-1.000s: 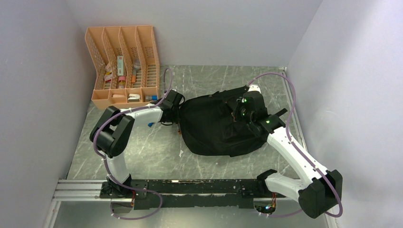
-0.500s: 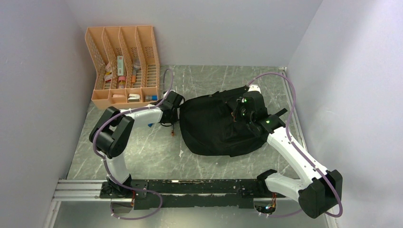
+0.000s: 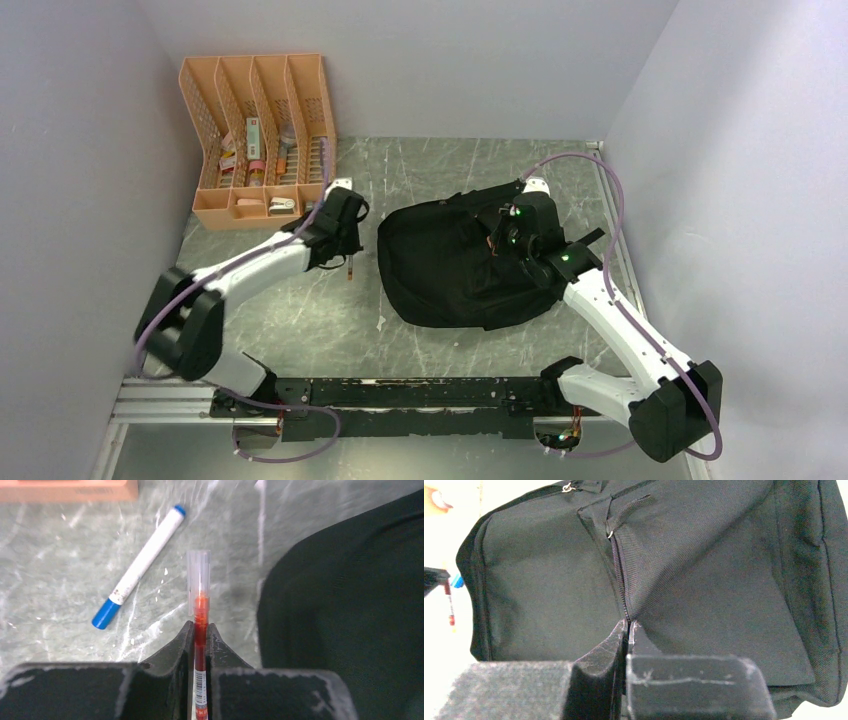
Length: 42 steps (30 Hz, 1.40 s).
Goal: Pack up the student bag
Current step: Pick up the stationery from the center of the board, then place the stationery in the student bag.
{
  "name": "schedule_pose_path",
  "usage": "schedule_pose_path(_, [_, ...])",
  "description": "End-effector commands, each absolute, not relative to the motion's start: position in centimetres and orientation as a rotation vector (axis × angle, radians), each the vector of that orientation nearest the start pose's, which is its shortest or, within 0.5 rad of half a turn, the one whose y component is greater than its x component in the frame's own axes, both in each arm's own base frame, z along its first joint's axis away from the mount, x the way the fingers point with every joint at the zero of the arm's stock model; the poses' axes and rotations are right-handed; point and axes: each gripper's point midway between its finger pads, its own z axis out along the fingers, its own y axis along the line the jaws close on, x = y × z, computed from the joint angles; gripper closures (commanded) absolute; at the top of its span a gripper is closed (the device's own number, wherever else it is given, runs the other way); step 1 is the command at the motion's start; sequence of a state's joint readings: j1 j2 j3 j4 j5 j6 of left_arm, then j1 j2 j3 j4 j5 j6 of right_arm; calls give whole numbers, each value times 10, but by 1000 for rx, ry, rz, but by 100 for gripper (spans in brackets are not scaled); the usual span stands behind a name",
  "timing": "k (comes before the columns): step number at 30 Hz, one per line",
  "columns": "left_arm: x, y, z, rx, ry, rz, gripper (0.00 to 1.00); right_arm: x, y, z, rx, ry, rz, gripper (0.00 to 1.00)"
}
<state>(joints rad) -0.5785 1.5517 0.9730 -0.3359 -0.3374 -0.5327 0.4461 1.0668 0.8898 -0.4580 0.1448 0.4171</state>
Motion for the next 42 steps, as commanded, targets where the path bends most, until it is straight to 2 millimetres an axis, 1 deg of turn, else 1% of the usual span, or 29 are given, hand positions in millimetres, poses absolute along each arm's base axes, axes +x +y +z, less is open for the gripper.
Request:
schedule_pose_path(1, [343, -178, 144, -56, 2205, -231, 95, 298, 133, 188, 26, 2191, 323, 100])
schedule_pose_path(4, [340, -194, 176, 10, 2133, -366, 95, 299, 132, 188, 23, 2188, 314, 100])
schedule_pose_path(7, [333, -223, 200, 86, 2085, -565, 95, 299, 131, 190, 25, 2181, 308, 100])
schedule_pose_path(8, [331, -232, 204, 105, 2073, -629, 95, 299, 130, 190, 25, 2181, 304, 100])
schedule_pose_path(10, [319, -258, 210, 165, 2064, -794, 95, 299, 130, 191, 26, 2182, 302, 100])
schedule_pose_path(12, [311, -278, 212, 197, 2051, -891, 95, 299, 130, 191, 30, 2184, 306, 100])
schedule_pose_path(14, [302, -299, 212, 232, 2040, -946, 95, 298, 131, 191, 32, 2185, 314, 100])
schedule_pose_path(16, [294, -318, 207, 251, 2049, -991, 95, 296, 132, 191, 33, 2186, 324, 100])
schedule_pose_path(20, [278, -360, 207, 287, 2043, -1144, 95, 295, 134, 193, 34, 2181, 347, 100])
schedule_pose_path(24, [268, -393, 194, 314, 2074, -1202, 95, 295, 135, 195, 37, 2178, 358, 100])
schedule_pose_path(27, [269, -407, 179, 320, 2114, -1201, 95, 294, 136, 195, 38, 2178, 365, 100])
schedule_pose_path(30, [271, -416, 170, 326, 2127, -1222, 95, 293, 137, 195, 32, 2180, 373, 100])
schedule_pose_path(37, [277, -441, 164, 349, 2130, -1255, 95, 292, 138, 193, 30, 2184, 383, 100])
schedule_pose_path(42, [285, -457, 160, 359, 2132, -1275, 95, 290, 139, 190, 32, 2190, 388, 100])
